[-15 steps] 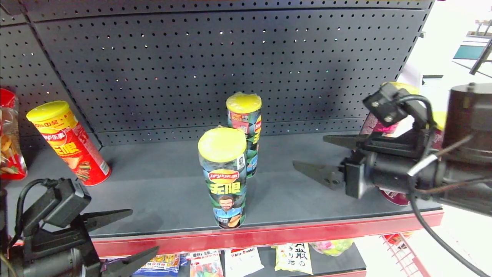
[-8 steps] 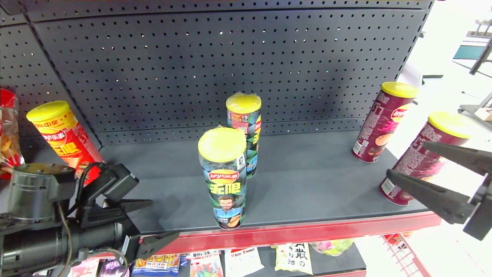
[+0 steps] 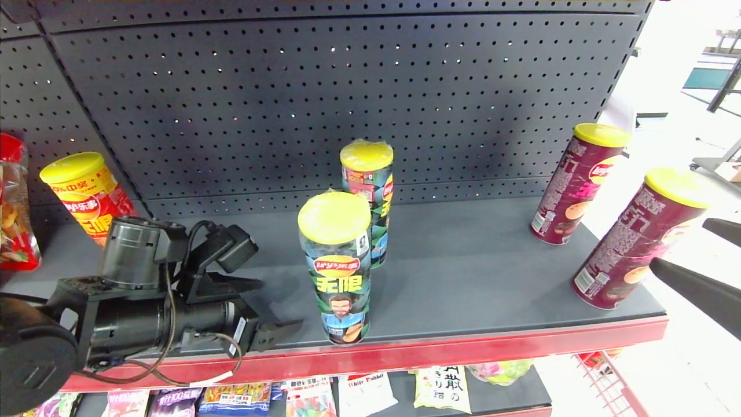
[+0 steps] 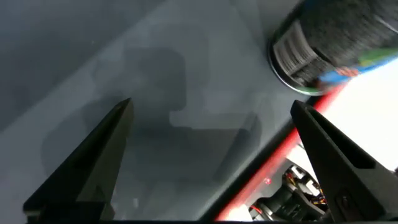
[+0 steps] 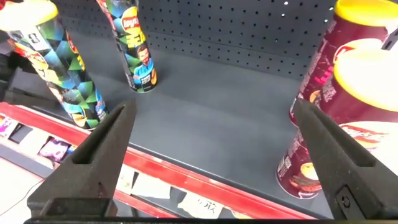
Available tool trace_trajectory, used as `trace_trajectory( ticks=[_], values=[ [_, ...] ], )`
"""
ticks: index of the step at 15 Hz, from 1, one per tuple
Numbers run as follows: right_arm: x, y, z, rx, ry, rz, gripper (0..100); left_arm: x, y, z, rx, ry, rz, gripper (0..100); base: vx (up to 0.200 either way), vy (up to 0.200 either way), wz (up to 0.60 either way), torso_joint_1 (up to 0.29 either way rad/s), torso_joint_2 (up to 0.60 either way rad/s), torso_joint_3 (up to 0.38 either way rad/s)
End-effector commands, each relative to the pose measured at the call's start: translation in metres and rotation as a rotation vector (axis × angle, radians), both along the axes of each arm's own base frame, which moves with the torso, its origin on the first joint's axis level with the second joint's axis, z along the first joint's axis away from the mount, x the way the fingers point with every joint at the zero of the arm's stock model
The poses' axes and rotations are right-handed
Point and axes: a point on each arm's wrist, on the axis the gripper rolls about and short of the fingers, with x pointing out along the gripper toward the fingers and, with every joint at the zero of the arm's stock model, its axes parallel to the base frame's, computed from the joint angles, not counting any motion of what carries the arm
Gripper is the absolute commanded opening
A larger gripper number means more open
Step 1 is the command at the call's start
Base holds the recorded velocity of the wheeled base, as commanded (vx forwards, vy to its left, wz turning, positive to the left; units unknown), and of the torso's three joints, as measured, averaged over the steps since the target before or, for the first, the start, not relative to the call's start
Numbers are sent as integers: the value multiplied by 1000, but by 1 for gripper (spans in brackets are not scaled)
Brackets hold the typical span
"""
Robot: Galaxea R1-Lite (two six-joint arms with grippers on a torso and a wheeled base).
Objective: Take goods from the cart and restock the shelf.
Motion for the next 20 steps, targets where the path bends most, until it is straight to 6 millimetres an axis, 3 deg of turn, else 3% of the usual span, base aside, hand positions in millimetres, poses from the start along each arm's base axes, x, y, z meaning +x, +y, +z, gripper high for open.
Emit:
trace_trajectory(
  ticks=[1,9,20],
  values=[
    [0,0,0,0,-1,0,100,5,-2,-4,5,14,1,100,0,0,0,0,0,0],
    [0,-1,1,4,-1,-6,100,19,-22,-5,-2,13,-48,100,0,0,0,0,0,0],
    [0,-1,-1,3,3,-6,100,27,-34,-5,-4,9,-76,100,0,0,0,0,0,0]
  ],
)
